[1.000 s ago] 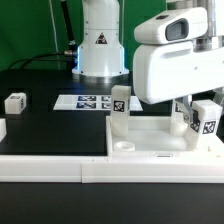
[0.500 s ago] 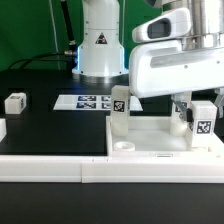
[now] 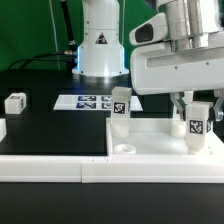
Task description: Assemble square table
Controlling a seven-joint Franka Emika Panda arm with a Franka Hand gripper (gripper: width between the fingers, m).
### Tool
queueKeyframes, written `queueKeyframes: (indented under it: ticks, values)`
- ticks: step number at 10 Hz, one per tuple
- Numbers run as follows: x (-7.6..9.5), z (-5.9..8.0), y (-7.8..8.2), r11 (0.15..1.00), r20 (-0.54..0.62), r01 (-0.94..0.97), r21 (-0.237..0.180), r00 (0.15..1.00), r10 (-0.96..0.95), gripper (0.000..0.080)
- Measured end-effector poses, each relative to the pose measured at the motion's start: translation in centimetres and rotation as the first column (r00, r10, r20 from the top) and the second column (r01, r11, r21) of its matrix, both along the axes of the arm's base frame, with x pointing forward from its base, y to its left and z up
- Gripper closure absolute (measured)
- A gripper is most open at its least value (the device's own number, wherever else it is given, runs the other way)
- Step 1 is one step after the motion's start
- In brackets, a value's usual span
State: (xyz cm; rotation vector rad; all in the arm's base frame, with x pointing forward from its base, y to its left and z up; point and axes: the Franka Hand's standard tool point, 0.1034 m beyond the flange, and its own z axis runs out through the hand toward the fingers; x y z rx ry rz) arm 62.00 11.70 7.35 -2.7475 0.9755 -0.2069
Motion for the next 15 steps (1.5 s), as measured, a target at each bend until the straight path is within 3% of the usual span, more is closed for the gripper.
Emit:
queueKeyframes:
  ticks: [2, 4, 7, 8, 9, 10, 11, 12, 14, 15]
  values:
    - [0.01, -0.11, -0.06, 0.958, -0.059, 0.279, 0.07, 0.959, -0.276, 0.0501]
    - [0.02, -0.12, -0.03, 0.858, -0.125, 0.497, 0.128, 0.866, -0.483, 0.0501]
    - [-0.13, -0.17, 0.4, 0.802, -0.159, 0.58, 0.142, 0.813, -0.56, 0.0501]
    - [-0.13, -0.17, 0.42, 0.829, -0.145, 0.541, 0.139, 0.839, -0.524, 0.0501]
    - [-0.27, -0.08, 0.51, 0.883, -0.118, 0.451, 0.129, 0.891, -0.438, 0.032]
    - [-0.35, -0.07, 0.54, 0.974, -0.063, 0.211, 0.088, 0.977, -0.206, 0.021]
    - [-0.44, -0.18, 0.65, 0.999, -0.03, -0.001, 0.045, 1.0, 0.002, 0.021]
    - [-0.51, -0.26, 0.54, 0.997, -0.014, -0.075, 0.03, 0.997, 0.075, 0.016]
    - [-0.53, -0.3, 0.49, 0.984, 0.004, -0.177, 0.007, 0.984, 0.177, 0.0153]
    - [-0.56, -0.33, 0.44, 0.957, 0.015, -0.289, -0.023, 0.957, 0.29, 0.0153]
